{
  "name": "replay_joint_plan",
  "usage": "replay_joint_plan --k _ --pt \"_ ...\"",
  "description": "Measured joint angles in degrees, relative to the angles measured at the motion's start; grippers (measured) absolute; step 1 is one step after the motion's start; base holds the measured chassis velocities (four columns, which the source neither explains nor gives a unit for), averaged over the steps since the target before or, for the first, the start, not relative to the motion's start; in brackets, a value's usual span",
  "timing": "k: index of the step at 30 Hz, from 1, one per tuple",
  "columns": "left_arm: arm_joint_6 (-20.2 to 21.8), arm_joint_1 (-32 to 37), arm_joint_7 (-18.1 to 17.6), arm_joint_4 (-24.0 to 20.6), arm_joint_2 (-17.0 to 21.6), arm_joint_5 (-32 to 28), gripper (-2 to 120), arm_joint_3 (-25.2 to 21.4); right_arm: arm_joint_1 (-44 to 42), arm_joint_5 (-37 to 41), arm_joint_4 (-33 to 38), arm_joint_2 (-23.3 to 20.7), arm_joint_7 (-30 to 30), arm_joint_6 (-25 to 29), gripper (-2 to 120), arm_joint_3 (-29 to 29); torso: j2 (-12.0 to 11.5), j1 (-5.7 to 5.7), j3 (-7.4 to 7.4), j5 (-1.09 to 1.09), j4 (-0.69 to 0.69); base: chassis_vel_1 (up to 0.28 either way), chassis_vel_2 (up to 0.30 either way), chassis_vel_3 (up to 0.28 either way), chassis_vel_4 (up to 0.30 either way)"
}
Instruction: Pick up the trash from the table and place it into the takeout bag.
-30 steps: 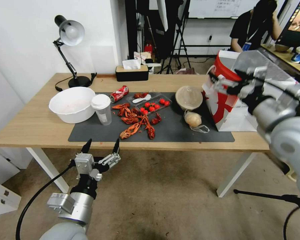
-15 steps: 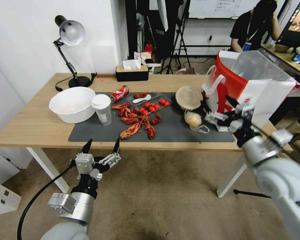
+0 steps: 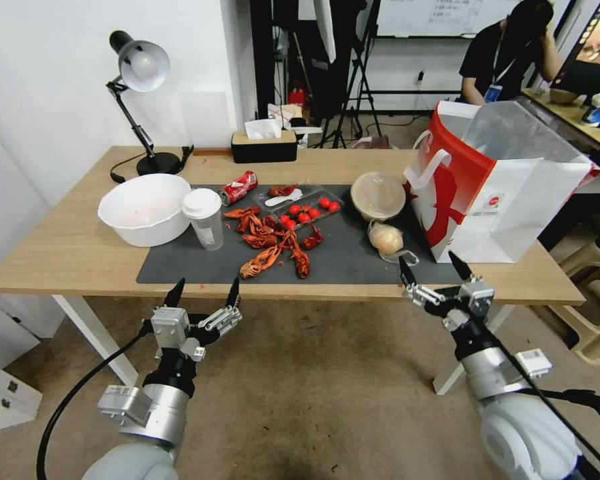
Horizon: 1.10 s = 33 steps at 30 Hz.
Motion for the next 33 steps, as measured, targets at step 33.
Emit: replay_joint_plan --k 33 --pt "-0.26 0.41 0.43 0.8 0.16 1.44 100 -0.24 0.66 -0.87 0.54 0.41 -1.28 -7.33 100 -0.14 0.0 0.01 0.01 0.01 0.0 0.0 0.0 0.0 0.0"
